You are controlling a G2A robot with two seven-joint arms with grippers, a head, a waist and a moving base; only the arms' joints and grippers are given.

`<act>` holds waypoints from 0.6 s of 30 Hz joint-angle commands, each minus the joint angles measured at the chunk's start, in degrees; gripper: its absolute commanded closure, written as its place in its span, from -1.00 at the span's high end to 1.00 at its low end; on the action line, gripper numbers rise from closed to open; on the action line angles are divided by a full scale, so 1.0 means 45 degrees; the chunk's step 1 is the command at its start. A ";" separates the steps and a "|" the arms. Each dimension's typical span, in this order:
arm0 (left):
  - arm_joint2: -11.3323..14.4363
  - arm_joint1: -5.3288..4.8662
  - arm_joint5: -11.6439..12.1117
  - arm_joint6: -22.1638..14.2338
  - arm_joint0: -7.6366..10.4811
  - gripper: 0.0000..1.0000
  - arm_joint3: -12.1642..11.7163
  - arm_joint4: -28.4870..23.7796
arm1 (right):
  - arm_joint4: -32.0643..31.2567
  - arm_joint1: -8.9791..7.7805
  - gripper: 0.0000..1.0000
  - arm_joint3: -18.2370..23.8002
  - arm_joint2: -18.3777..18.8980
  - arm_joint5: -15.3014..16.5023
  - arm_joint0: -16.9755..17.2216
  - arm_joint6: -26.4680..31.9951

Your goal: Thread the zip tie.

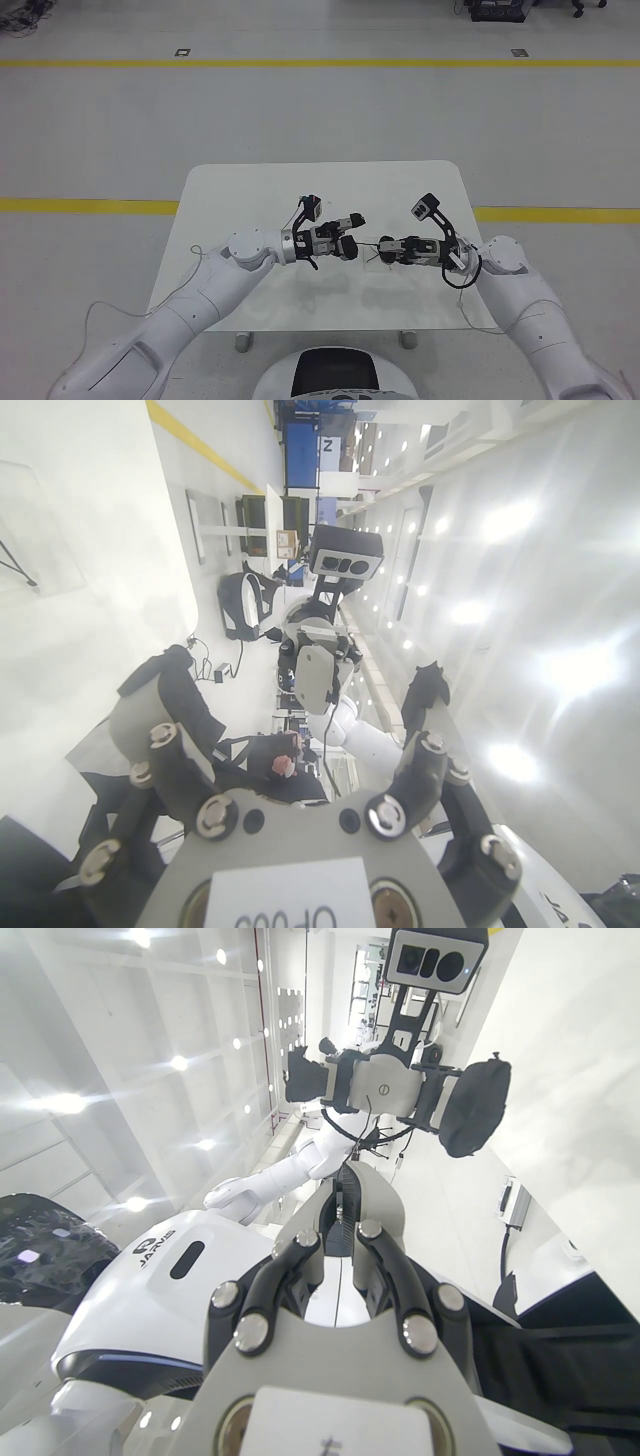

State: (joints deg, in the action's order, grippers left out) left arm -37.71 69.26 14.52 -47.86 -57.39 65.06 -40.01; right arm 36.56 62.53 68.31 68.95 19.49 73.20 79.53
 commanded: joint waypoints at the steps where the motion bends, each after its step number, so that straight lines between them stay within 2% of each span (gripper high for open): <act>1: 0.0000 0.0000 0.0000 0.0000 0.0000 1.00 0.0000 0.0000 | -0.0001 0.0000 -1.00 0.0000 -0.0001 -0.0001 0.0000 0.0002; 6: -0.0015 -0.0002 -0.0068 0.0088 -0.0095 1.00 0.0153 -0.0015 | -0.0251 -0.0023 -1.00 0.0237 -0.0046 -0.0173 0.0090 -0.0240; 12: -0.0246 -0.0090 -0.0517 -0.0851 -0.0148 1.00 0.0179 -0.0277 | -0.0225 -0.0027 -1.00 -0.0050 -0.0372 -0.0140 -0.0172 0.0024; 18: -0.0266 -0.0077 -0.0701 -0.1341 -0.0132 1.00 0.0114 -0.0307 | 0.0073 -0.0067 -1.00 -0.0336 -0.0776 -0.0001 -0.0449 0.0024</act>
State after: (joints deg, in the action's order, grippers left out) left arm -38.95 68.87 11.48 -53.48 -57.99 65.58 -41.29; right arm 36.64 62.29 66.97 65.73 19.49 71.39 79.64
